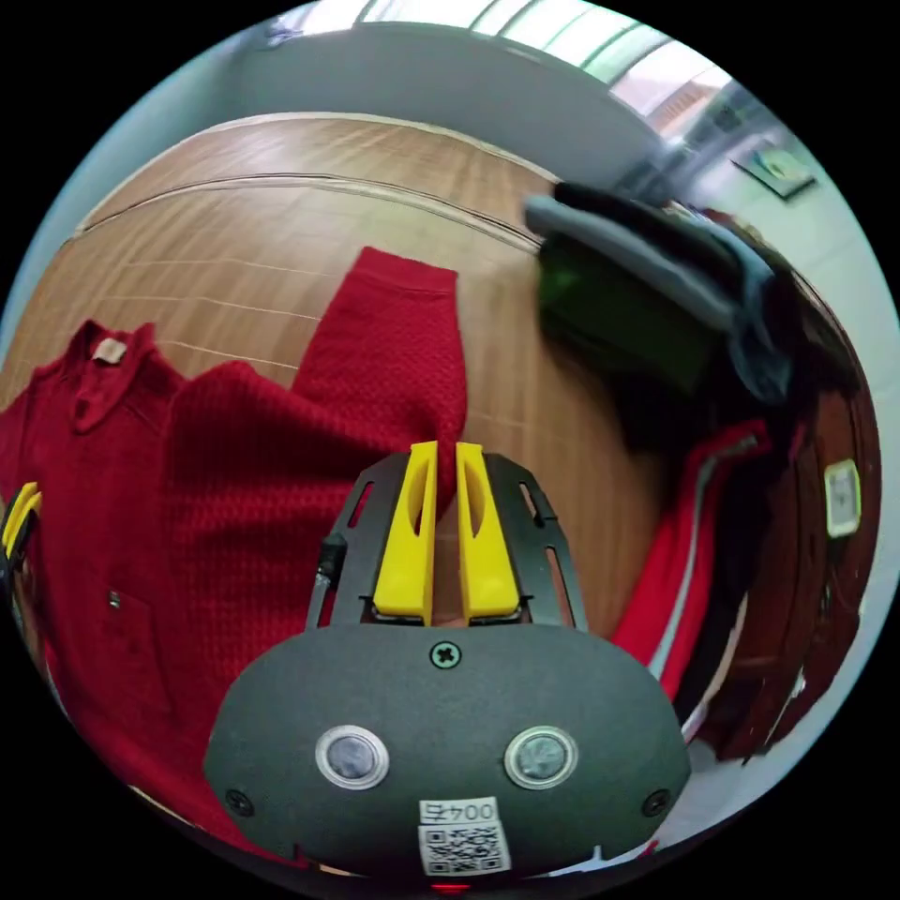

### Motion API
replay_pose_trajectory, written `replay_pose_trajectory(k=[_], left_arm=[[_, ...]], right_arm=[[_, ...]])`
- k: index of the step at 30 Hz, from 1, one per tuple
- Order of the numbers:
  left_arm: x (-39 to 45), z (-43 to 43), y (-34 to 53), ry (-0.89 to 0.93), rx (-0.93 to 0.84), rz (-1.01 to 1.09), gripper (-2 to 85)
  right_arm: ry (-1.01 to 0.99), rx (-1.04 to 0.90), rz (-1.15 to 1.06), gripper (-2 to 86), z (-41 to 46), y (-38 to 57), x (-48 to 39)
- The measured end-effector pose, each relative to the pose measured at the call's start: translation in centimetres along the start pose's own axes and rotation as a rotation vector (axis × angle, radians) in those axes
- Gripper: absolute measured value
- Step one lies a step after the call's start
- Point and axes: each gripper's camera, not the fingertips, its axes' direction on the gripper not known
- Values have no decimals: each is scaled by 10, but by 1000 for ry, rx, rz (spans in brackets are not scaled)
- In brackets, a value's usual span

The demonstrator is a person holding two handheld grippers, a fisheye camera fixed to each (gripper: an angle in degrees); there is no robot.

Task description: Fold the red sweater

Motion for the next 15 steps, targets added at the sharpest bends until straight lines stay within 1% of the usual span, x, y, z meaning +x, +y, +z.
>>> replay_pose_trajectory(k=[2,4,6,7,9,11,13,14,15], left_arm=[[3,-1,-2,-4,0,1,37],[5,-2,-3,-2,0,0,37],[6,-3,-4,0,1,-1,37],[7,-4,-5,0,1,-1,37],[9,-5,-6,-2,1,0,37],[11,-7,-8,-3,1,1,38],[12,-9,-9,0,0,-1,40],[11,-10,-9,4,0,-3,42],[11,-10,-10,7,0,-5,43]], right_arm=[[9,-131,160,50,23,49,78],[-42,-202,258,51,36,96,125],[-85,-170,332,43,30,142,154],[-92,-109,371,37,17,166,164],[-195,24,378,44,-11,195,163],[-434,255,292,80,-53,224,130],[-566,342,220,108,-71,233,87],[-638,352,177,123,-76,233,54],[-669,355,156,130,-76,233,38]])
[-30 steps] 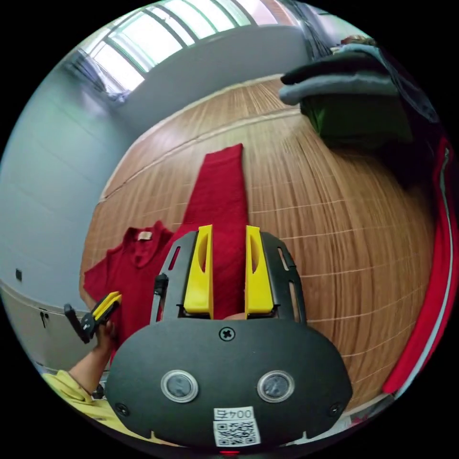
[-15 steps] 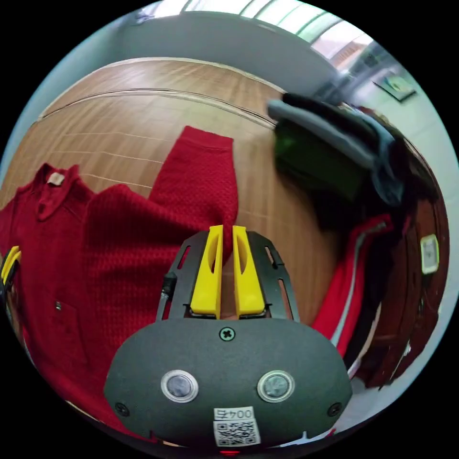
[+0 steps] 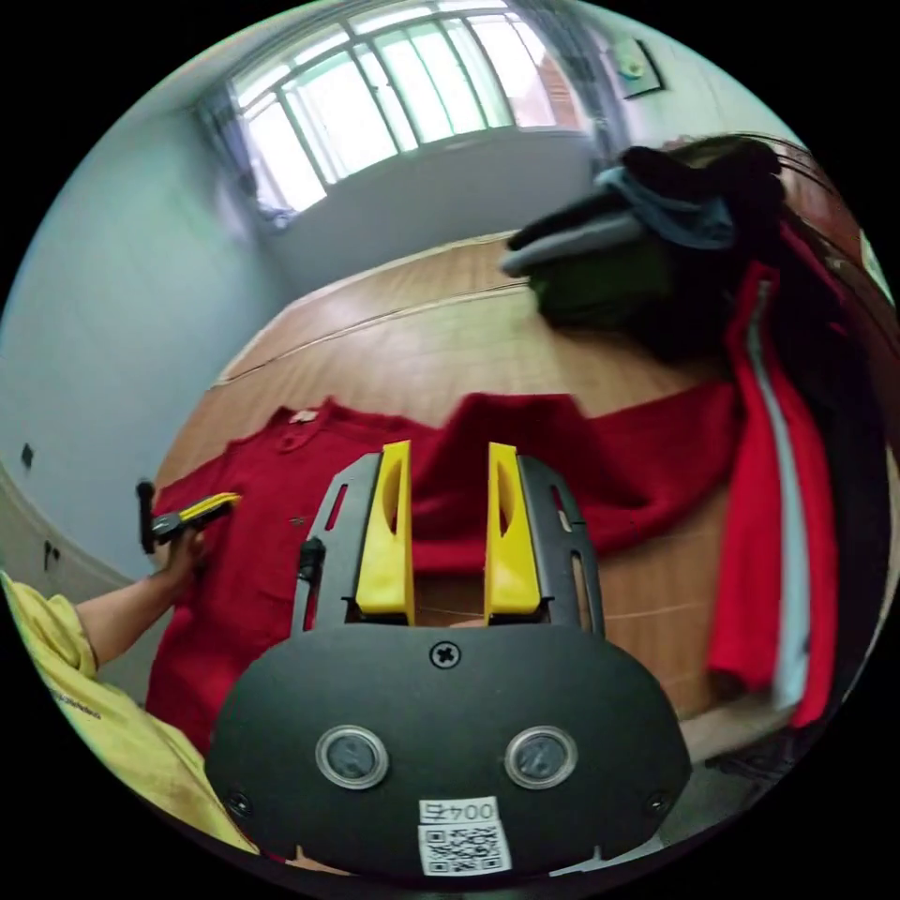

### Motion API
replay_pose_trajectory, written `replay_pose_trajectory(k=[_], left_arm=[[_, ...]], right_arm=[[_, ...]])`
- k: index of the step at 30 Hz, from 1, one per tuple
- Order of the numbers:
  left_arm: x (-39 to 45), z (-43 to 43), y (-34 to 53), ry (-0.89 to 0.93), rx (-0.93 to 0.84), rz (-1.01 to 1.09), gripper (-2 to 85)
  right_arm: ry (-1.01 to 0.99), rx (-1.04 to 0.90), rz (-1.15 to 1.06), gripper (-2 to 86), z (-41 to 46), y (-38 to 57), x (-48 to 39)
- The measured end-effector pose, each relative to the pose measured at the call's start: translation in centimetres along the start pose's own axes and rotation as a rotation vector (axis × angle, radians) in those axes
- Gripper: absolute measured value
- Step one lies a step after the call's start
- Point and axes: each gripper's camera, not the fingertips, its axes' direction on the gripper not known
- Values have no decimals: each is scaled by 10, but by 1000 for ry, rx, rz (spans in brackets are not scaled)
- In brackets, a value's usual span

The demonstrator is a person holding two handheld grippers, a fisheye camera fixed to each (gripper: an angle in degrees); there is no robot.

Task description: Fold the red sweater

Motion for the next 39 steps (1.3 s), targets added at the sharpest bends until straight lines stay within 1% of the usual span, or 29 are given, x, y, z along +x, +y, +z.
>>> replay_pose_trajectory(k=[1,4,6,8,9,10,12,13,14,17,21,24,26,27,31,33,35,39], left_arm=[[-1,-1,-1,6,0,-3,46],[-2,-5,-3,20,-5,-7,59],[-4,-10,-6,60,-10,2,73],[-14,-19,-7,144,-4,15,112],[-18,-22,-6,125,-2,1,121],[-25,-28,-3,78,7,-21,132],[-38,-31,2,86,15,-63,134],[-45,-33,1,130,10,-79,131],[-48,-37,-3,148,24,-77,127],[-46,-43,-24,128,71,-55,119],[-43,-30,-62,104,71,-36,112],[-37,-13,-89,80,50,-15,111],[-34,4,-101,71,-31,-11,113],[-33,3,-102,63,-22,-12,114],[-23,-5,-105,14,-17,17,115],[-26,-9,-110,35,-17,30,116],[-32,-18,-122,77,23,55,116],[-41,-25,-153,61,61,73,109]], right_arm=[[-51,-23,-27,133,20,7,-25],[-79,-118,-80,137,74,19,-77],[-19,-160,-156,141,97,26,-109],[141,-203,-242,155,125,38,-139],[177,-222,-252,159,133,41,-141],[225,-290,-269,159,153,50,-142],[235,-263,-258,148,147,51,-141],[196,-290,-239,140,145,47,-137],[135,-267,-225,134,137,42,-133],[76,-190,-213,112,128,25,-127],[84,-182,-222,107,148,-2,-124],[109,-191,-270,107,168,-19,-133],[122,-238,-333,109,192,-20,-140],[136,-276,-341,110,202,-17,-141],[124,-253,-335,112,201,-16,-134],[86,-249,-305,112,198,-18,-125],[73,-242,-288,111,197,-17,-118],[96,-232,-295,110,197,-14,-120]])
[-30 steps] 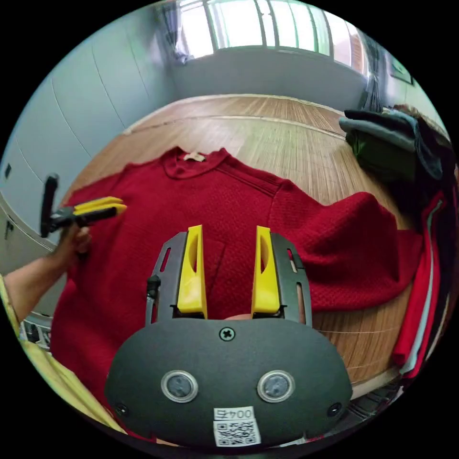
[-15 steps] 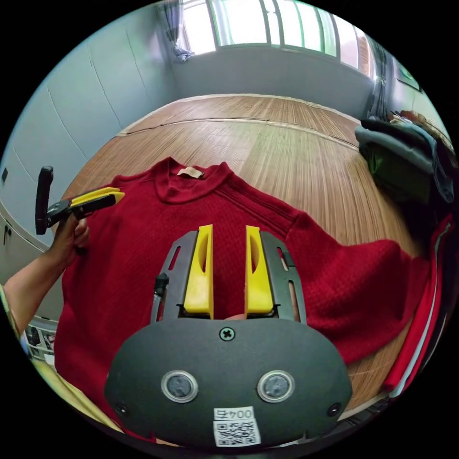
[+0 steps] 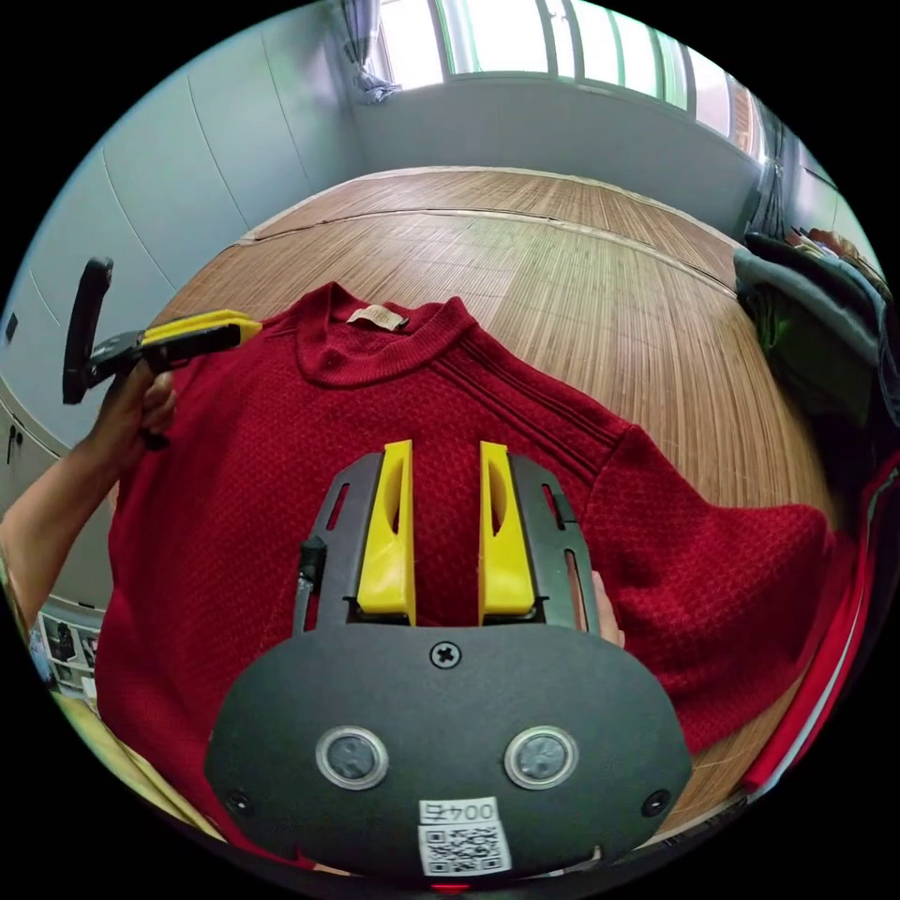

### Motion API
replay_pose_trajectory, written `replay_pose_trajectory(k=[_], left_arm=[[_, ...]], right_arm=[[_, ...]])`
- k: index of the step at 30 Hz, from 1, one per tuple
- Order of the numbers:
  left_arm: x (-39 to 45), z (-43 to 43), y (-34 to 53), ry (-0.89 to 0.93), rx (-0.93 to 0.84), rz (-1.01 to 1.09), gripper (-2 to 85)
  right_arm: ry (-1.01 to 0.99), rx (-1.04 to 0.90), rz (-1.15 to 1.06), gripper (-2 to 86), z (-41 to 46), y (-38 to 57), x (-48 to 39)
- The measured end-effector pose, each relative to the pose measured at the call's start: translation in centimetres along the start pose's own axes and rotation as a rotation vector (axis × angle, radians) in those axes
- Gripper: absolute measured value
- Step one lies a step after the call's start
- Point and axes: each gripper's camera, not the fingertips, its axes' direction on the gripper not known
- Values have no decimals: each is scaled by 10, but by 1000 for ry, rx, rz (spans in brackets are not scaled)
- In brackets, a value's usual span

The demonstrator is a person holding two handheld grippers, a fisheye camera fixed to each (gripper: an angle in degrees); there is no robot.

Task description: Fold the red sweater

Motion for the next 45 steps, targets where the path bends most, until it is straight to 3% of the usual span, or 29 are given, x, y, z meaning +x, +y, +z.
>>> replay_pose_trajectory(k=[11,17,22,32,40,45], left_arm=[[-6,25,-63,52,-72,151,84],[-15,19,-69,136,-47,92,93],[-11,26,-75,95,-101,143,73],[-10,16,-85,53,-116,87,21],[-31,20,-87,196,-106,-39,19],[-21,-18,-65,227,34,-78,19]], right_arm=[[-26,23,27,108,0,8,6],[-29,28,29,108,-1,10,5],[-35,31,32,106,-2,11,5],[-45,34,38,103,-4,11,2],[-52,35,43,92,-6,10,-1],[-54,37,45,90,-8,11,-3]])
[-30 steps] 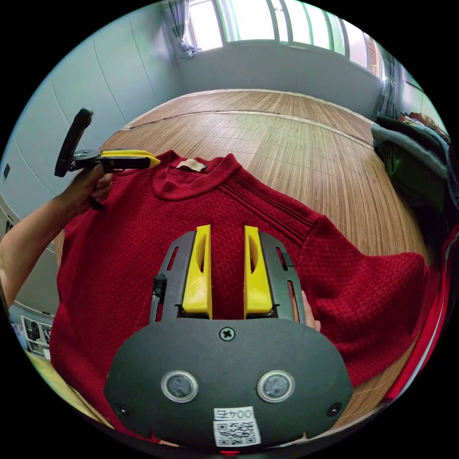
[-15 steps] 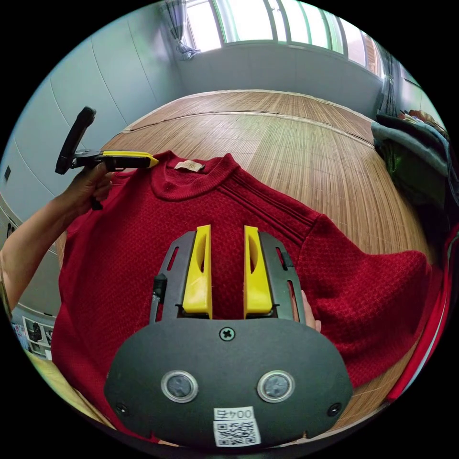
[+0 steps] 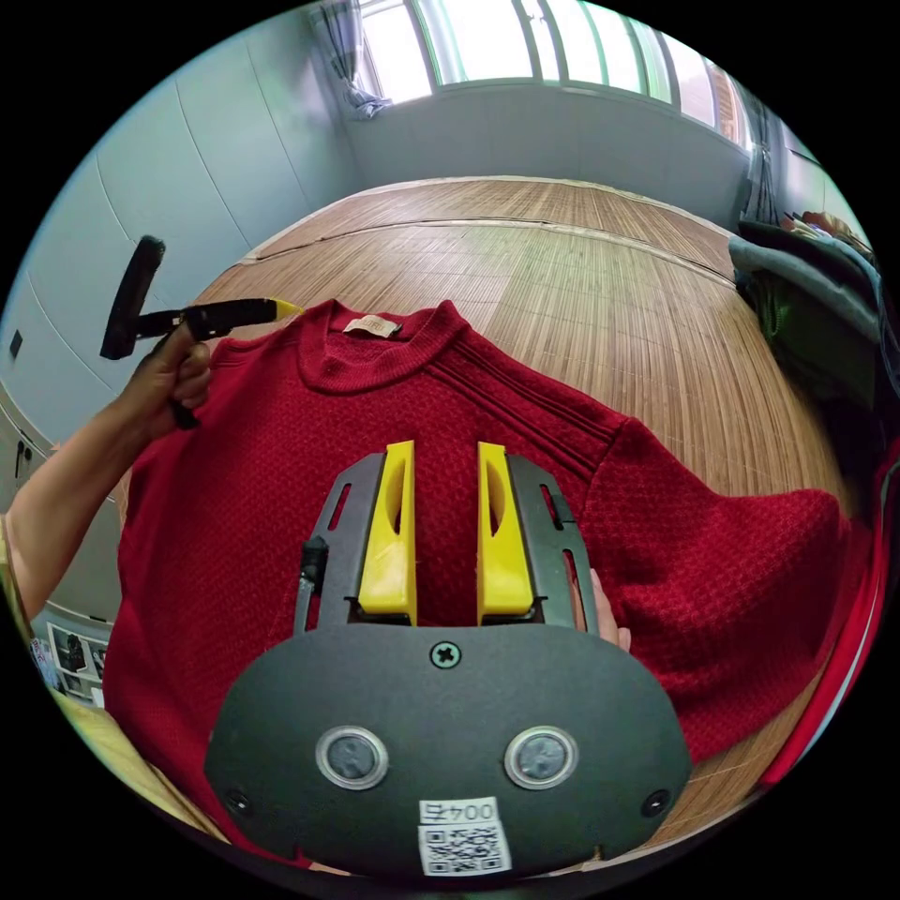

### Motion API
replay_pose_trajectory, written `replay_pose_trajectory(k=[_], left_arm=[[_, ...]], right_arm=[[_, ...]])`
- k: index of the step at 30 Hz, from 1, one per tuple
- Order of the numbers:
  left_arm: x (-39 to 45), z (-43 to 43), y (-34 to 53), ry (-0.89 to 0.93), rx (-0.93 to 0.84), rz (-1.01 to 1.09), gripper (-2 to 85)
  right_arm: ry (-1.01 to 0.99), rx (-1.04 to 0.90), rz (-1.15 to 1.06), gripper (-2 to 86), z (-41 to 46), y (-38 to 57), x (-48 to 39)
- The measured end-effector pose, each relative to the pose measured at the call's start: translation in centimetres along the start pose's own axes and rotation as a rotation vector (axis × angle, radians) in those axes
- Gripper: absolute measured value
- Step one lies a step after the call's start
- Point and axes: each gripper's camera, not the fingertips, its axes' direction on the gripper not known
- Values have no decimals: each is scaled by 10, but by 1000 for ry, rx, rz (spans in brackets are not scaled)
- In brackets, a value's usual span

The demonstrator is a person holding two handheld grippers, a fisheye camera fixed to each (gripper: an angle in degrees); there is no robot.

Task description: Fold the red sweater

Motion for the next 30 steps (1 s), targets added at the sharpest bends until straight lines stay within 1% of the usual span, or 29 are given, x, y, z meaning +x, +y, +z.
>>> replay_pose_trajectory(k=[1,3,4,5,10,13,15,19,23,27,30], left_arm=[[14,-3,7,-18,33,38,18],[34,7,10,-85,22,97,18],[39,22,8,-150,-39,109,20],[35,41,0,-179,-138,84,21],[17,39,-10,-75,-143,-41,28],[28,27,12,-113,-112,-27,39],[27,24,26,-95,-77,-18,44],[16,26,30,-31,-86,-53,55],[26,23,41,-8,-71,-2,79],[30,25,47,-8,-80,11,80],[25,29,53,-29,-73,-35,62]], right_arm=[[0,1,0,90,-1,0,-1],[-1,1,1,90,-1,0,-2],[-1,1,2,90,-2,0,-2],[-2,2,2,90,-3,0,-3],[-4,2,7,90,-6,-1,-4],[-4,3,6,90,-9,-2,-6],[-4,4,6,90,-10,-2,-7],[-7,2,8,90,-14,-4,-8],[-8,3,9,88,-19,-6,-9],[-9,2,9,87,-23,-9,-10],[-12,-2,11,85,-27,-13,-10]])
